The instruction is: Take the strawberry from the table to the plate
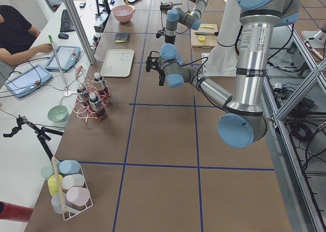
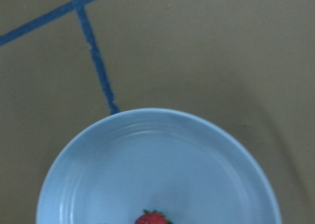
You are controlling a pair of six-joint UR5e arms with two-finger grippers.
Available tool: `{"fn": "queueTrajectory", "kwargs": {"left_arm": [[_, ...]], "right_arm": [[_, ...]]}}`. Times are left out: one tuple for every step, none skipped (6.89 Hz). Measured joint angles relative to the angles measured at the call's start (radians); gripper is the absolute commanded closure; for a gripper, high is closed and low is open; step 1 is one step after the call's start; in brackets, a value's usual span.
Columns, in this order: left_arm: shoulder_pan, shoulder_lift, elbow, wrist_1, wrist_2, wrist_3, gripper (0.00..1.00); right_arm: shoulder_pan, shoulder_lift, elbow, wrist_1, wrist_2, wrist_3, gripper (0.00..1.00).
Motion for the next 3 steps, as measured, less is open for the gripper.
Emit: {"fn": "queueTrajectory", "kwargs": {"left_arm": [[-0.014, 0.030, -0.005, -0.001, -0.001, 0.062, 0.01], [-0.038, 0.074, -0.010, -0.005, -0.001, 0.147, 0.01], [-0.072, 0.133, -0.012, -0.022, -0.002, 0.249, 0.01]], "right_arm": [[0.055, -0.110, 0.121, -0.011, 0.062, -0.080, 0.00], [0.128, -0.241, 0.224, -0.010, 0.130, -0.197, 0.00], [0.208, -0.370, 0.285, -0.003, 0.176, -0.358, 0.00]]}}
